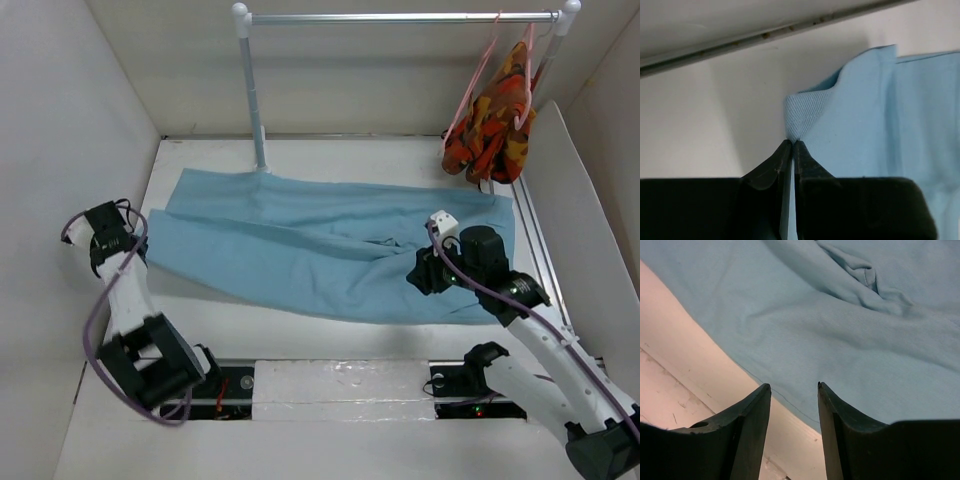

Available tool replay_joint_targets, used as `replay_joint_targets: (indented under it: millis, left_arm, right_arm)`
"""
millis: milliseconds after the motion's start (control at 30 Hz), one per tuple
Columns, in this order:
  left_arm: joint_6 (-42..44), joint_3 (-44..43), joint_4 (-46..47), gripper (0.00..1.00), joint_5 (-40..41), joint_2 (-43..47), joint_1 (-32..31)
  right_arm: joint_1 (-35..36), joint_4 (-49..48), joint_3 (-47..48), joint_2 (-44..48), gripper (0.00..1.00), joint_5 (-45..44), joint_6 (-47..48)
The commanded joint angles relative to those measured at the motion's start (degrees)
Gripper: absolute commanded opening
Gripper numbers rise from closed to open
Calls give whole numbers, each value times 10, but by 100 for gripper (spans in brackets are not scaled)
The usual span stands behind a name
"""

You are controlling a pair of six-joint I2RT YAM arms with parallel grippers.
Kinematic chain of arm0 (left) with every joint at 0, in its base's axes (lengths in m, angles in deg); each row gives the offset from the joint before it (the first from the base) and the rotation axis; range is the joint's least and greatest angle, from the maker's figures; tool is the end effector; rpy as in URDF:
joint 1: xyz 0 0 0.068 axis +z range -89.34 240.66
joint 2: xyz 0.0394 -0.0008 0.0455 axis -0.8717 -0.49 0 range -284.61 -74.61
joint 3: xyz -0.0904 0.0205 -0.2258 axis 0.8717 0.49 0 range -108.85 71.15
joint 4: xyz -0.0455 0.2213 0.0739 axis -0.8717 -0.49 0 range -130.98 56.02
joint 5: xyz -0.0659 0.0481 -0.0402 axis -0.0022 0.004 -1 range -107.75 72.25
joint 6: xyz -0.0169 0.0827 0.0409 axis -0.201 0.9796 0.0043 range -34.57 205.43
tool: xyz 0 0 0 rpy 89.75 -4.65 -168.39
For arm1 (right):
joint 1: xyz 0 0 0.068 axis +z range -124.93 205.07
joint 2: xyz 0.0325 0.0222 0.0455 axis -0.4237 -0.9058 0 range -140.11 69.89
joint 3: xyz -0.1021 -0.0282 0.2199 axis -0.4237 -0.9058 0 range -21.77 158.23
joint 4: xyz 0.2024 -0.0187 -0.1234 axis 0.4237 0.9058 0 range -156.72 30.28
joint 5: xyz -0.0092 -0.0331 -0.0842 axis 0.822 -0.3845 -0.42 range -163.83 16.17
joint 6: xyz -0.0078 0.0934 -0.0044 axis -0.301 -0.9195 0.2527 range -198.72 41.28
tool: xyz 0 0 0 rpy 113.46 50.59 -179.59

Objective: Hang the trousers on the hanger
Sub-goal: Fold the trousers at the center of the board.

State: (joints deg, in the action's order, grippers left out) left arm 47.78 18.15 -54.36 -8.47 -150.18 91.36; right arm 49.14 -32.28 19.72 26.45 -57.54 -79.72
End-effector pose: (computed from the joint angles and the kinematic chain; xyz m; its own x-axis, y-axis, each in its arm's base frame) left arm 0.2532 0.1663 0.2042 -0.0940 -0.7569 -0.6467 -0.8372 0.4117 -0.3601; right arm 0.1697 0.1018 0.2350 -0.5520 -0.2282 -0.8020 -0.5881 0.7884 0.1804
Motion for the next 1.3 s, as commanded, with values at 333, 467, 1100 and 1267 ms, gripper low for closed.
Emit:
replay_joint_targets:
  millis: [333,467,1100,1267]
  left_arm:
    - [-11,13,-151,0,47,203,7]
    - [10,-26,-150,0,-7,219,-56]
    - [9,-71,-120,0,-52,293,-364]
    - [38,-76,-120,0,-27,288,-375]
  right_arm:
    - [-25,43,1,-35,74,-11,-33]
    - [-77,102,17,-36,69,-62,-109]
    - [-552,178,29,-161,63,-308,-313]
    - [-597,201,7,-167,68,-306,-337]
